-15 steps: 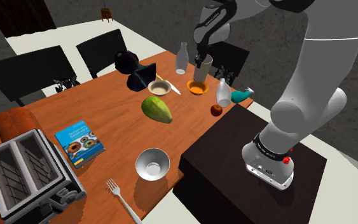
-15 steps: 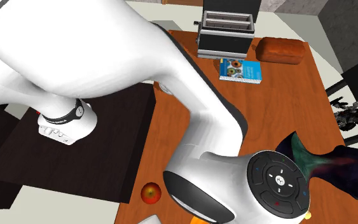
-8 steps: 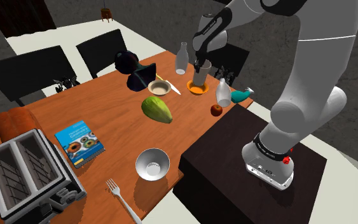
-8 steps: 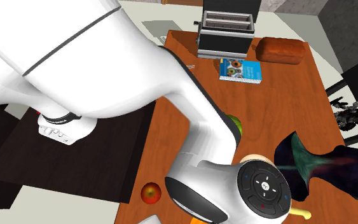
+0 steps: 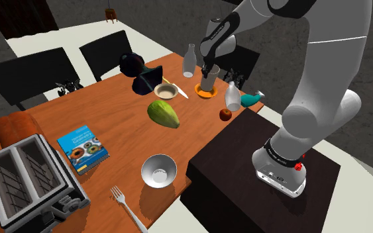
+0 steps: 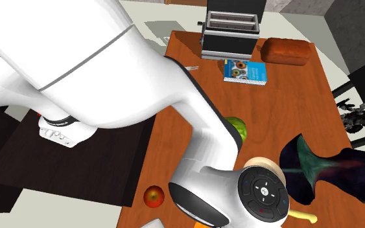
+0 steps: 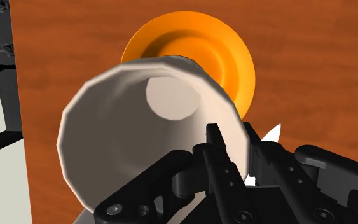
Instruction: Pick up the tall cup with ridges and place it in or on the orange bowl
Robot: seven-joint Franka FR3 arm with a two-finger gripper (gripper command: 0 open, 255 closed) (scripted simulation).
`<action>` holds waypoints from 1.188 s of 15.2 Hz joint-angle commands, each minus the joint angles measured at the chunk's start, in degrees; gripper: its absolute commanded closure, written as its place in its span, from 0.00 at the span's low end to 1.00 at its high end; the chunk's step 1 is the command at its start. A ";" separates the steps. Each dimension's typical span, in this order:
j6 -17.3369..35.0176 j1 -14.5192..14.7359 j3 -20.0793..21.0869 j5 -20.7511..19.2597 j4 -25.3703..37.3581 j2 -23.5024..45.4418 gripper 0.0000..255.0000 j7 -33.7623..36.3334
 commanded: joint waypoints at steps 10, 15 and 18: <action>-2.57 0.20 0.08 0.05 -0.79 -3.40 0.00 -0.04; -5.03 0.36 0.17 0.11 -1.24 -6.31 0.00 -0.09; -5.03 0.35 0.17 0.11 -1.24 -6.31 0.00 -0.09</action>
